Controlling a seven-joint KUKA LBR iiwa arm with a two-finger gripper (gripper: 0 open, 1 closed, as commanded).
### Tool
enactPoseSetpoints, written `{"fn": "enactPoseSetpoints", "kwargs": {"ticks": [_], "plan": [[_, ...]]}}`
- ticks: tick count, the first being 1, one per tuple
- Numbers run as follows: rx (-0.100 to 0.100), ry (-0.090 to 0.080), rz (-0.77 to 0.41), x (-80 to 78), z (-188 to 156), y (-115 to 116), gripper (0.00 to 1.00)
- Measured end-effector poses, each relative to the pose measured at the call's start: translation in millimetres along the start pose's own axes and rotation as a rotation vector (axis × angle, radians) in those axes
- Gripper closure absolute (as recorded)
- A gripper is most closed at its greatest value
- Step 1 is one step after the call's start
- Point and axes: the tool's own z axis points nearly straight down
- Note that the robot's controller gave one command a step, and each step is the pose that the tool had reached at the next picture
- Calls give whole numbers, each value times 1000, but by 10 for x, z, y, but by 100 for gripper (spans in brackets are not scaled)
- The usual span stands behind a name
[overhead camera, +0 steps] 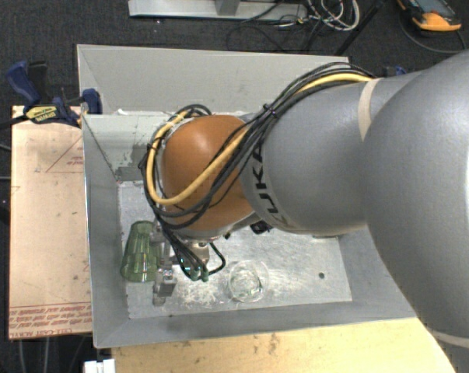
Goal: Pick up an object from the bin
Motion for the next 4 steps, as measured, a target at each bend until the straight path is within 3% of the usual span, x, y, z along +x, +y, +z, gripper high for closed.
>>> {"fn": "enactPoseSetpoints", "kwargs": {"ticks": [1, 2, 3, 4], "plan": [[-2, -7, 5, -24, -42, -14, 100], [-1, -7, 6, -25, -42, -16, 0], [-1, -7, 6, -25, -42, -16, 0], [-11, -29, -233, -613, 399, 121, 100]]}}
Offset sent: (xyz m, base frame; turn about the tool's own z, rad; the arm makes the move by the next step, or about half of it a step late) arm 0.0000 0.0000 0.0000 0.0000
